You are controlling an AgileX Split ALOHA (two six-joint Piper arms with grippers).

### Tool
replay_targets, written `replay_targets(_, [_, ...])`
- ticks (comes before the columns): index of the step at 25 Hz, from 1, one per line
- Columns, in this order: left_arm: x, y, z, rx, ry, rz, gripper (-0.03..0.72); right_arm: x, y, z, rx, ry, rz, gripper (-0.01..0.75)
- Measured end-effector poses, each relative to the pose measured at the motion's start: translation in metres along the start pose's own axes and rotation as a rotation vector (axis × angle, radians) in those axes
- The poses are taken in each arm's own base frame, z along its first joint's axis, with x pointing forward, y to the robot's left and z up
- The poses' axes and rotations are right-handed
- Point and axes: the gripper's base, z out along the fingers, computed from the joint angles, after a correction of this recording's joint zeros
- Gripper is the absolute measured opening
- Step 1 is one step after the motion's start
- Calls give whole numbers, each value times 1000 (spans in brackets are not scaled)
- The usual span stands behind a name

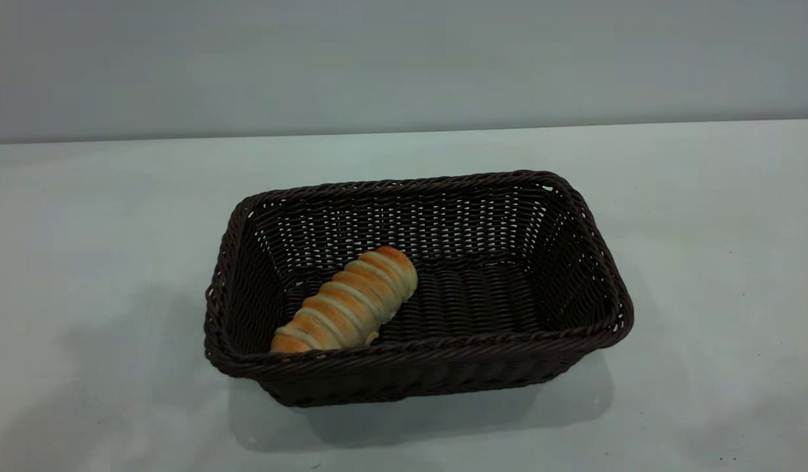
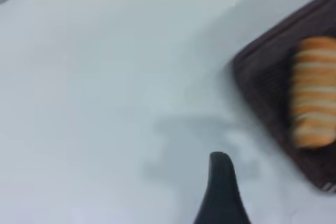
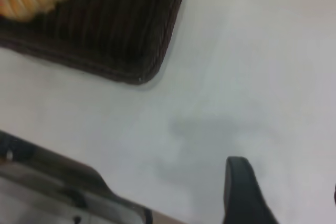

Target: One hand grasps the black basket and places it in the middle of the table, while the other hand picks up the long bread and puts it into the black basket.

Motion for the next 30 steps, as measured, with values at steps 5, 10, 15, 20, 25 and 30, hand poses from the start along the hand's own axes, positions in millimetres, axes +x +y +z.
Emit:
replay_targets(5, [33,8,-55,-95,62,-58,586,31,3,-28,7,-90,7,435])
replay_targets(10, [57,6,-93,-96,-24,-85,586,78,8,-37,9,-133,9,435])
replay_targets(15, [98,0,-108,-94,-62,-91,586,123,11,-34,12,-166,9,435])
replay_targets(20, [148,-8,-111,-95,-87,-118,586,160,14,-27,16,-236,8,435])
replay_targets(25, [191,-15,-109,-97,-125,-146,586,185,16,-9,21,-287,9,435])
replay_targets(30, [233,-23,-97,-99,-153,-152,586,206,17,14,21,-269,8,435])
